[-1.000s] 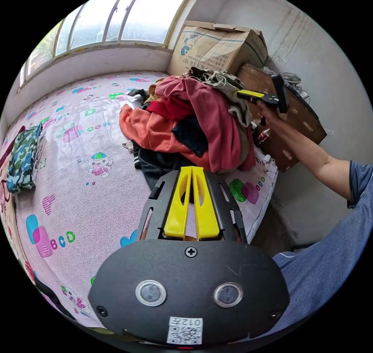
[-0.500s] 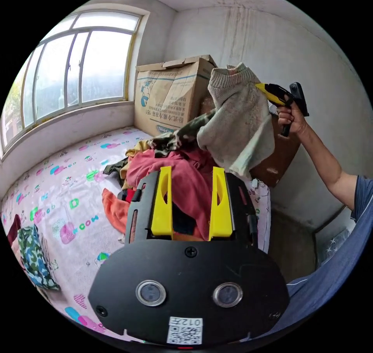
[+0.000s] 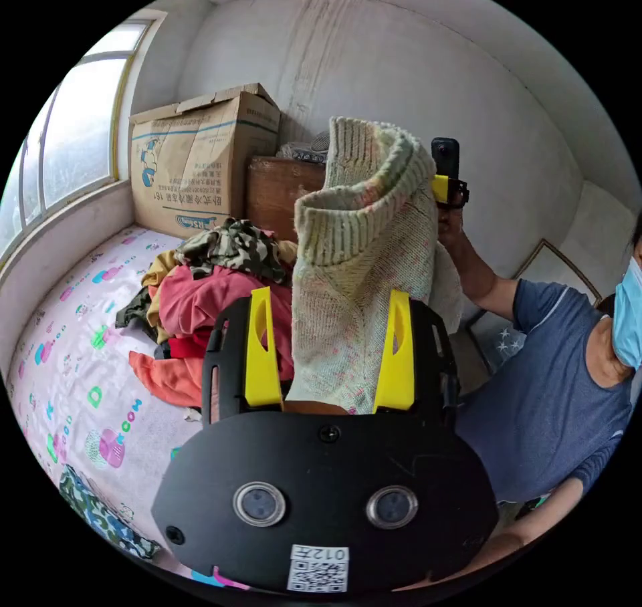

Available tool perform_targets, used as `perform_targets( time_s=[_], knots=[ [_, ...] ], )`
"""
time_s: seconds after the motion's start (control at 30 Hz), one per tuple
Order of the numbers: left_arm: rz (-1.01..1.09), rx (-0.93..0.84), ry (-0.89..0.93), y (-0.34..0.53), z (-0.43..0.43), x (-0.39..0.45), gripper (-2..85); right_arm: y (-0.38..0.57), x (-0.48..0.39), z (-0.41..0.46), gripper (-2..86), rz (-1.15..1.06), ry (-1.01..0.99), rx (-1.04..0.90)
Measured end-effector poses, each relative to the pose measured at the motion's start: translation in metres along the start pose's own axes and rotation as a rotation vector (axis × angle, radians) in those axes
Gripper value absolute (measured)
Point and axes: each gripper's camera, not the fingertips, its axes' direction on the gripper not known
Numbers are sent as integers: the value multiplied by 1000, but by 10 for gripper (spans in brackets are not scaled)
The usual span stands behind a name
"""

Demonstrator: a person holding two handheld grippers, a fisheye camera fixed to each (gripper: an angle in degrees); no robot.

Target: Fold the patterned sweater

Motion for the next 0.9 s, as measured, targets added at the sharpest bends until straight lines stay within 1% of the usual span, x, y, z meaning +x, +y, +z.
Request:
perform_targets(
  time_s=[0.1,0.17,0.23,0.27,0.3,0.33,0.4,0.47,0.53,0.57,0.67,0.73,0.83,0.9],
  knots=[
    [-26,74,-51,31,-17,4,219,5,1,19,16,18,-53,0],
    [-26,123,-48,46,-29,9,205,9,3,29,17,28,-101,-3],
    [31,129,15,53,-35,24,163,13,5,41,18,41,-133,-9],
    [48,124,12,53,-35,30,148,13,5,44,18,46,-139,-11],
    [86,116,-35,51,-36,42,112,15,7,49,18,57,-143,-16],
    [103,109,-121,49,-39,55,69,16,9,53,19,66,-142,-20],
    [121,76,-242,44,-41,71,41,21,13,58,19,88,-134,-18],
    [140,35,-303,38,-45,85,24,30,16,64,20,109,-148,-8],
    [166,-39,-414,23,-53,107,11,49,13,73,22,108,-124,10],
    [178,-61,-434,18,-55,113,9,55,10,77,23,101,-115,13],
    [264,-244,-525,-14,-61,147,2,95,-11,97,27,71,-109,53],
    [359,-445,-598,-36,-50,177,0,128,-33,116,34,61,-111,100],
    [447,-624,-658,-57,-39,213,-1,159,-59,136,54,17,-113,134],
    [475,-710,-686,-67,-37,229,-1,172,-69,141,74,0,-107,146]
  ],
)
